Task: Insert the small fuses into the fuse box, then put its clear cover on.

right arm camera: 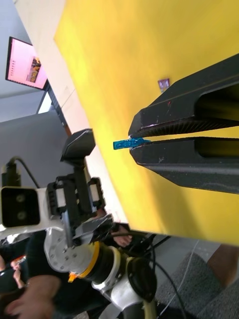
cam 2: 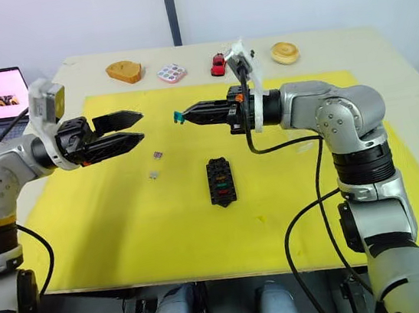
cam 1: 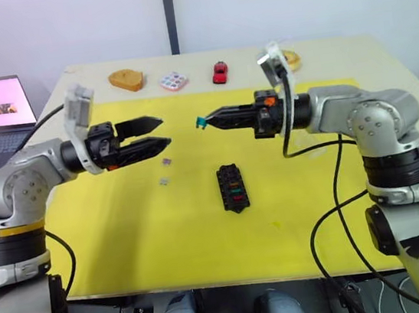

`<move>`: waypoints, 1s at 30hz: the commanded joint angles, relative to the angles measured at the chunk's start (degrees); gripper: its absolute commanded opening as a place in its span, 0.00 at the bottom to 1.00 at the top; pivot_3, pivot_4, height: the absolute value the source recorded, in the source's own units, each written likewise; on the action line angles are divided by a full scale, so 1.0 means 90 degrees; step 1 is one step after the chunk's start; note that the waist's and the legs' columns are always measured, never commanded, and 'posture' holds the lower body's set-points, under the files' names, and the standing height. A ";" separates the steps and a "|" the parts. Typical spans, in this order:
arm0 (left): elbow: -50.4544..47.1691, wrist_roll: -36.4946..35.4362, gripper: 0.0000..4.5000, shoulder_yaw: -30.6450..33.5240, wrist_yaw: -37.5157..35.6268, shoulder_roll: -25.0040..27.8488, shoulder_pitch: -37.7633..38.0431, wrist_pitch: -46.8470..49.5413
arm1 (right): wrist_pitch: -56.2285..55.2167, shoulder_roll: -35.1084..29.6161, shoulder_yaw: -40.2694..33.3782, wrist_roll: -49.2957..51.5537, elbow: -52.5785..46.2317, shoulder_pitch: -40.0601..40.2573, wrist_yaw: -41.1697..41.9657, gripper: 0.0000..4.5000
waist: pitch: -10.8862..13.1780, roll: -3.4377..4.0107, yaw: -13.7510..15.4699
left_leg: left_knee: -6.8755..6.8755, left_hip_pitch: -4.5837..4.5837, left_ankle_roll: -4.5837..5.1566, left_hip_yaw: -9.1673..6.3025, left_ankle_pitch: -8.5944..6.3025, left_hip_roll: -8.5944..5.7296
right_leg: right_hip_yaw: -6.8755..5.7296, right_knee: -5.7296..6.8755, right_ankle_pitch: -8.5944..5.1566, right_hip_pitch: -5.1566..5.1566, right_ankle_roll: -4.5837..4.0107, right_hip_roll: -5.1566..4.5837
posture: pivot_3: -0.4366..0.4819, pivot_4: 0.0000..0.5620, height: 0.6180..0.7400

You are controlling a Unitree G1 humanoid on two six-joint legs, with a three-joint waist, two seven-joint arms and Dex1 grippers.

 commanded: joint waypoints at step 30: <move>0.0452 0.2119 0.99 -0.0965 -0.0725 0.0481 0.0167 -0.2322 | -0.2701 0.0200 0.0652 -0.2338 0.1265 0.0101 0.1214 0.00 | 0.0000 0.0000 0.0006 | 0.0018 -0.0059 -0.0004 0.0018 0.0005 0.0000 | 0.0000 0.0030 0.0000 -0.0069 0.0000 0.0002 | 0.48 0.27 1.00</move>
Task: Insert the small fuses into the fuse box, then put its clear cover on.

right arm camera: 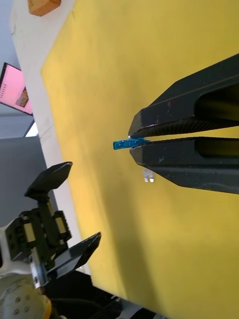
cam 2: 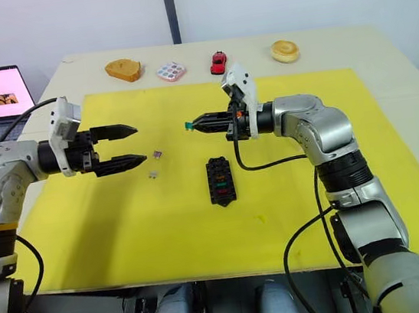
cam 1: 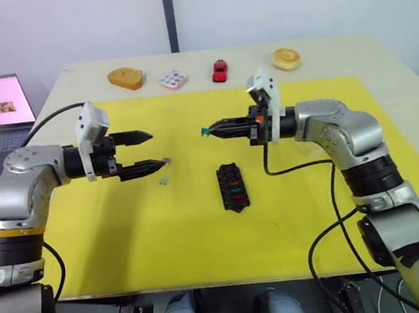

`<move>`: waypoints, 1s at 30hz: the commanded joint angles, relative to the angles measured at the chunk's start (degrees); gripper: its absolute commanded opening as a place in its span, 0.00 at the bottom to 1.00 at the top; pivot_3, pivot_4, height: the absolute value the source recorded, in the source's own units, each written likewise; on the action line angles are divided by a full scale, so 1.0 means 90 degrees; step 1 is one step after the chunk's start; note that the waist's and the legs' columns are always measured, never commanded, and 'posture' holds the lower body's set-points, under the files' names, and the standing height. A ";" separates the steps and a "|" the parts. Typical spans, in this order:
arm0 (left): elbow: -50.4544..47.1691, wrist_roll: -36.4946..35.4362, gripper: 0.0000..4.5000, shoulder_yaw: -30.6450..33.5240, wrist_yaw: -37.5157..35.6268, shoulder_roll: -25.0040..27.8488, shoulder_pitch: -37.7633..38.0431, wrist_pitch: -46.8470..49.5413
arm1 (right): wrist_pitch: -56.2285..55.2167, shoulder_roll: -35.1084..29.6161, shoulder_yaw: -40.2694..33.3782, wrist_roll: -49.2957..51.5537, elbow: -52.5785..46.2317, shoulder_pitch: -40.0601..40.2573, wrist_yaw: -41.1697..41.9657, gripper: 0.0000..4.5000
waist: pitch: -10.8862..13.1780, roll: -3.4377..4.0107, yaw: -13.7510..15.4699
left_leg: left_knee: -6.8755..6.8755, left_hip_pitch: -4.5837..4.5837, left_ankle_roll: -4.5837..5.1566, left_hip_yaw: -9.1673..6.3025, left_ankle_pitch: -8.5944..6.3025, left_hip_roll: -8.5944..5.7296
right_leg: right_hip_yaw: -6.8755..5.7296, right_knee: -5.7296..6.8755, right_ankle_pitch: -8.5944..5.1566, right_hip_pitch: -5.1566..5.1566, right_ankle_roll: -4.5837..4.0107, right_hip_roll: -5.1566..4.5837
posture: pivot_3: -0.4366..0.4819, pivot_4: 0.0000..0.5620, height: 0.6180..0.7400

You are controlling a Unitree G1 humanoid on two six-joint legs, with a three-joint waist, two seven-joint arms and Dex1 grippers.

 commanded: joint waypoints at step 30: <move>-0.2542 0.0128 0.99 -0.0412 0.0068 0.0511 0.1382 0.0334 | -0.1894 -0.1264 0.0464 -0.1269 -0.0659 0.0742 0.1917 0.00 | 0.0001 0.0002 0.0012 | 0.0010 0.0005 -0.0005 -0.0013 0.0003 0.0002 | 0.0005 0.0021 -0.0001 -0.0004 -0.0001 0.0000 | 0.48 0.27 1.00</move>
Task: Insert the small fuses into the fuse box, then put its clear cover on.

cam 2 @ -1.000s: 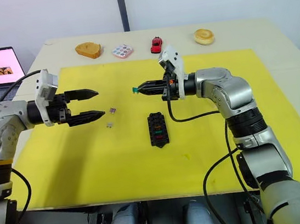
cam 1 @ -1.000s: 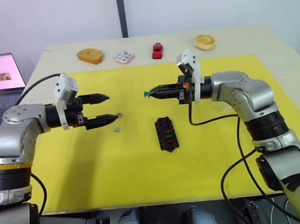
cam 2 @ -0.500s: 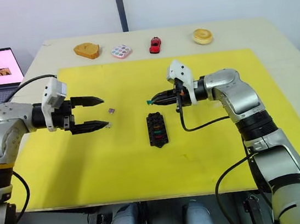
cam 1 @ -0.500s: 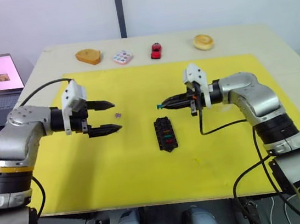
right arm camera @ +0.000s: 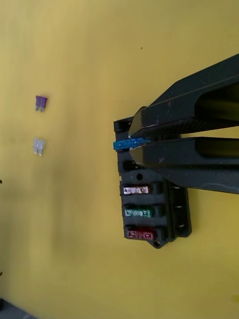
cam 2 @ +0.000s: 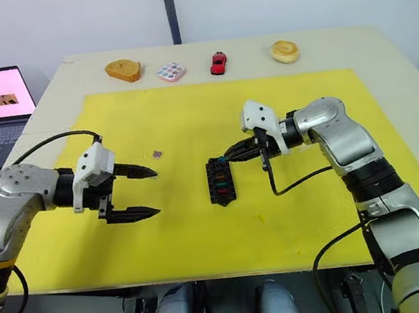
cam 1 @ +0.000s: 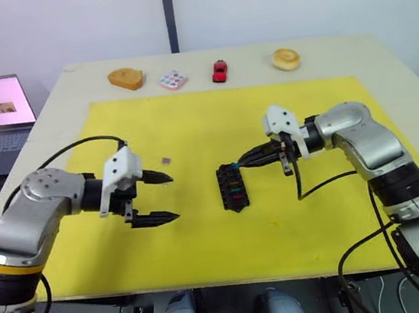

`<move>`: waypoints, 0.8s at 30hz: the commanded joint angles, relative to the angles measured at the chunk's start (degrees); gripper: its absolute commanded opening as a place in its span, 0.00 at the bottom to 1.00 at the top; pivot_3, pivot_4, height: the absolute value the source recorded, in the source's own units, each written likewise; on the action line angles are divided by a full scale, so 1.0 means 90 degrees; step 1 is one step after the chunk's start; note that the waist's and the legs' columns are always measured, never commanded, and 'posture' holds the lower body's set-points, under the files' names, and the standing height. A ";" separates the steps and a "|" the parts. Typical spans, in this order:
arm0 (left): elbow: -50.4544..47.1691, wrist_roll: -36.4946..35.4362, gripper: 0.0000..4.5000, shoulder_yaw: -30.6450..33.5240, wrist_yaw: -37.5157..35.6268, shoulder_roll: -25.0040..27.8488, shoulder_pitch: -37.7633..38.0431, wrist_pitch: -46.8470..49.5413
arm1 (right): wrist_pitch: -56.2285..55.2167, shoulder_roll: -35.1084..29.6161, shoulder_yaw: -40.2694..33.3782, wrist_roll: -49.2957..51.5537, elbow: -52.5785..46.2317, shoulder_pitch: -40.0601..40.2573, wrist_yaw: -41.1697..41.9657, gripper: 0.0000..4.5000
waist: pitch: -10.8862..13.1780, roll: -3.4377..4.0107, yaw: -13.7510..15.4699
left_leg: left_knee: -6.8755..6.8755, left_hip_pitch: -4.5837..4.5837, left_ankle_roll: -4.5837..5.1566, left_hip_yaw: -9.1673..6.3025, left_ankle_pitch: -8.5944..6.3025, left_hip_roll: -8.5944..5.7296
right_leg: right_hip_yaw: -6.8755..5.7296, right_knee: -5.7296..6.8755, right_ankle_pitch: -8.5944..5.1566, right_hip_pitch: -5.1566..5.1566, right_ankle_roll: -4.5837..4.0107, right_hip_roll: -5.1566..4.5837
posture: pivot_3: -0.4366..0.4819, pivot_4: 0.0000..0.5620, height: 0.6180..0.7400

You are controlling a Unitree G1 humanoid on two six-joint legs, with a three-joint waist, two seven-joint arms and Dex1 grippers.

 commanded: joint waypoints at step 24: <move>-0.0283 -0.0261 0.99 0.0010 0.0184 -0.0028 0.0116 0.0187 | -0.0909 0.0281 -0.0360 0.0060 0.0057 0.0524 -0.0143 0.00 | 0.0000 0.0000 0.0010 | 0.0016 0.0003 0.0000 -0.0003 0.0000 0.0000 | 0.0000 0.0010 0.0000 0.0005 0.0000 0.0000 | 0.48 0.27 1.00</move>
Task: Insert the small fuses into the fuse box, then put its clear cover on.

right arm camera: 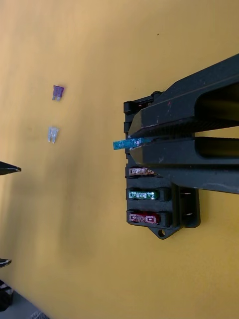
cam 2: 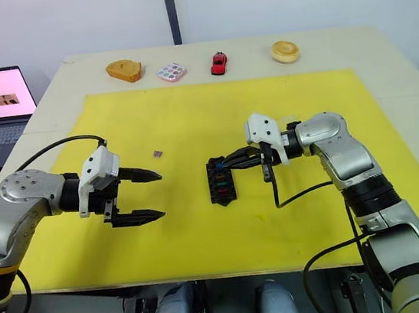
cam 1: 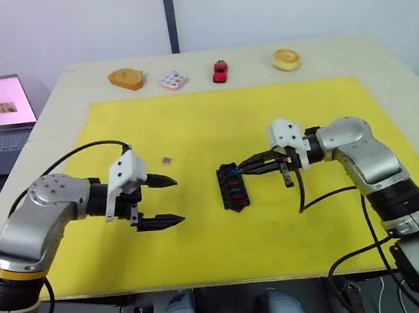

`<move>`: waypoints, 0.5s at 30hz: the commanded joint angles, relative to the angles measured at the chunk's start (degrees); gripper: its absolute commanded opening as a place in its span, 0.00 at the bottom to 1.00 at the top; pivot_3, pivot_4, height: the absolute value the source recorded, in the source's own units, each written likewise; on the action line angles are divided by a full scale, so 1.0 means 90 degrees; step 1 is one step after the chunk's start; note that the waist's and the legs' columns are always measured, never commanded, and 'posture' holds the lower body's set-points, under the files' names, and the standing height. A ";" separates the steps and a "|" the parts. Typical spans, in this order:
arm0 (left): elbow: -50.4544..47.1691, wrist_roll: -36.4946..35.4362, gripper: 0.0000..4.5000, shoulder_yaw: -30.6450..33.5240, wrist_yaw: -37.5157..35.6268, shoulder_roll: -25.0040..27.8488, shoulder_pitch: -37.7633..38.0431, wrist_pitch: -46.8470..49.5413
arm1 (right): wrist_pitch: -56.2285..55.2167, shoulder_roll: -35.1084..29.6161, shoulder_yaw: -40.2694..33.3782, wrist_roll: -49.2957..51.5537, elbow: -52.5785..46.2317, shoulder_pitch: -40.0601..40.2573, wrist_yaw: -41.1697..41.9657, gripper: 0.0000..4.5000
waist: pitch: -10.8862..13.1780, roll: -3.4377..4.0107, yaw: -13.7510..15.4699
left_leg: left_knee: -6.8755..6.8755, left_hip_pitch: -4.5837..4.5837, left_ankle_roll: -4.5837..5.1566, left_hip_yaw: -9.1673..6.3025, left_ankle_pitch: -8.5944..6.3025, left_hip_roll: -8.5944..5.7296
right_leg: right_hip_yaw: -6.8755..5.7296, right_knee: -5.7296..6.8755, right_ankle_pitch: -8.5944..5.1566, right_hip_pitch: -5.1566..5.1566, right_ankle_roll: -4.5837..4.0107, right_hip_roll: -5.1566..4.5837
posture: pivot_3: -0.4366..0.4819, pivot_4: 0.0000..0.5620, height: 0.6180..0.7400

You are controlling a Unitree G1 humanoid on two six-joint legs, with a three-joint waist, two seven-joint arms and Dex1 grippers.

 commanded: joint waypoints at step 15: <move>-0.0171 -0.0068 0.99 -0.0002 0.0081 0.0004 0.0042 0.0002 | 0.0442 0.0124 0.0008 -0.0032 -0.0157 -0.0119 -0.0173 0.00 | 0.0000 0.0000 0.0001 | 0.0002 0.0000 0.0000 0.0000 0.0000 0.0000 | 0.0000 0.0003 0.0000 0.0000 0.0000 0.0000 | 0.48 0.27 1.00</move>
